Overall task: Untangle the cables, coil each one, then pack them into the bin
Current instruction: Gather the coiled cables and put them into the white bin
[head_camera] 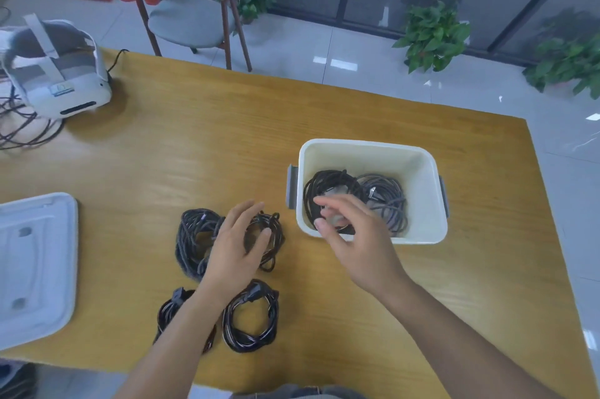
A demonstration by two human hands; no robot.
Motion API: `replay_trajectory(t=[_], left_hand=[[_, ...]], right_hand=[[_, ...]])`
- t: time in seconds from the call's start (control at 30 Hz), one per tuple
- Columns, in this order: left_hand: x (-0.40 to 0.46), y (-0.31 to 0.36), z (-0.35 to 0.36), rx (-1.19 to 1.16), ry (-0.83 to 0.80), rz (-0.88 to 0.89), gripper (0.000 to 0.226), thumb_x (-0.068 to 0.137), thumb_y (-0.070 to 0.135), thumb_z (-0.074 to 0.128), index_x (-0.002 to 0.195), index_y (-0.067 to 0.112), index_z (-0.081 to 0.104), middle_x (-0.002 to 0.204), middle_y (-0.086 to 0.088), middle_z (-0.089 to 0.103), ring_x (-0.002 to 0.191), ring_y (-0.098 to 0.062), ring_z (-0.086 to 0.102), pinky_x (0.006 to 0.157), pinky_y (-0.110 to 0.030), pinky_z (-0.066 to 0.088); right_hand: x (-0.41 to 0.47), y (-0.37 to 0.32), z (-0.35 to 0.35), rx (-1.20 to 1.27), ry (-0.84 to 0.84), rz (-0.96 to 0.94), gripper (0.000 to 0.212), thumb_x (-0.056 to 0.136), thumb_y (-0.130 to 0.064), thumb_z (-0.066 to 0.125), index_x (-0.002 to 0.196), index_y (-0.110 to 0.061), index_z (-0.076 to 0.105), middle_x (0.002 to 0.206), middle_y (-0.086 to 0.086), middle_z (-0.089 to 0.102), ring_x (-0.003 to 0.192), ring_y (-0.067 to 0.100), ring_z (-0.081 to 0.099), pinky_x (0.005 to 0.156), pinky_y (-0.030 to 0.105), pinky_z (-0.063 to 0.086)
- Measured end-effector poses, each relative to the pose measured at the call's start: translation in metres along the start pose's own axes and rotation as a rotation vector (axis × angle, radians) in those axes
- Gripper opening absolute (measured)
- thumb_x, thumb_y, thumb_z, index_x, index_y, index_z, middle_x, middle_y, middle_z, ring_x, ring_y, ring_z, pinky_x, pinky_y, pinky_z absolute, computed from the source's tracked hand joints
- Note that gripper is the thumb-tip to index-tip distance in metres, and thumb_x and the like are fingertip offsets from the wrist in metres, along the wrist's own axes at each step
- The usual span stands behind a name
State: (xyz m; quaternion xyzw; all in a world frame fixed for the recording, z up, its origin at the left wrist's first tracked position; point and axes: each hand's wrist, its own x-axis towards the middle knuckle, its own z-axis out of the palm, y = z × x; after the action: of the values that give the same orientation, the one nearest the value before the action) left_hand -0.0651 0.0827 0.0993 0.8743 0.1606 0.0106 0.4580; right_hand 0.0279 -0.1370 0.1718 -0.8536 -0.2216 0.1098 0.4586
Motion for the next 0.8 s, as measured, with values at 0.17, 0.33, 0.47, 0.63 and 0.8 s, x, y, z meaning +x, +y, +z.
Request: replay_trajectory(t=[0.17, 0.33, 0.47, 0.63, 0.8], left_hand=[[-0.063, -0.044, -0.026, -0.030, 0.107, -0.136, 0.043, 0.103, 0.035, 0.059, 0.145, 0.033, 0.051, 0.142, 0.021, 0.047, 0.133, -0.004, 0.047, 0.106, -0.043, 0.051], [-0.115, -0.073, -0.040, 0.036, 0.278, -0.299, 0.048, 0.099, 0.025, 0.066, 0.143, 0.032, 0.048, 0.137, 0.009, 0.052, 0.132, -0.011, 0.045, 0.108, -0.037, 0.041], [-0.142, -0.097, -0.046, 0.076, 0.333, -0.428, 0.052, 0.099, 0.027, 0.067, 0.147, 0.026, 0.049, 0.144, 0.003, 0.049, 0.137, -0.019, 0.042, 0.110, -0.040, 0.038], [-0.152, -0.121, -0.043, 0.092, 0.239, -0.512, 0.053, 0.101, 0.031, 0.063, 0.152, 0.031, 0.046, 0.142, 0.002, 0.051, 0.135, -0.021, 0.045, 0.108, -0.045, 0.043], [-0.149, -0.127, -0.043, 0.076, 0.192, -0.525, 0.049, 0.101, 0.025, 0.063, 0.148, 0.029, 0.052, 0.116, 0.008, 0.056, 0.101, -0.014, 0.056, 0.077, -0.029, 0.044]], right_hand=[[-0.047, 0.004, 0.060, -0.037, -0.267, 0.001, 0.023, 0.101, -0.030, 0.064, 0.123, -0.028, 0.071, 0.114, -0.021, 0.065, 0.096, 0.006, 0.066, 0.077, 0.024, 0.056], [-0.067, 0.038, 0.112, -0.250, -0.440, 0.210, 0.040, 0.099, -0.042, 0.064, 0.139, -0.037, 0.057, 0.116, -0.022, 0.052, 0.093, -0.001, 0.059, 0.070, 0.016, 0.048], [-0.072, 0.048, 0.137, -0.277, -0.480, 0.324, 0.051, 0.097, -0.042, 0.067, 0.145, -0.034, 0.051, 0.127, -0.016, 0.054, 0.097, 0.002, 0.060, 0.075, 0.016, 0.047], [-0.073, 0.049, 0.152, -0.274, -0.463, 0.367, 0.048, 0.096, -0.038, 0.070, 0.141, -0.033, 0.056, 0.129, -0.013, 0.057, 0.104, 0.008, 0.063, 0.087, 0.022, 0.051], [-0.069, 0.048, 0.154, -0.286, -0.450, 0.412, 0.039, 0.097, -0.032, 0.070, 0.135, -0.029, 0.064, 0.120, -0.009, 0.057, 0.093, 0.006, 0.058, 0.083, 0.018, 0.044]])
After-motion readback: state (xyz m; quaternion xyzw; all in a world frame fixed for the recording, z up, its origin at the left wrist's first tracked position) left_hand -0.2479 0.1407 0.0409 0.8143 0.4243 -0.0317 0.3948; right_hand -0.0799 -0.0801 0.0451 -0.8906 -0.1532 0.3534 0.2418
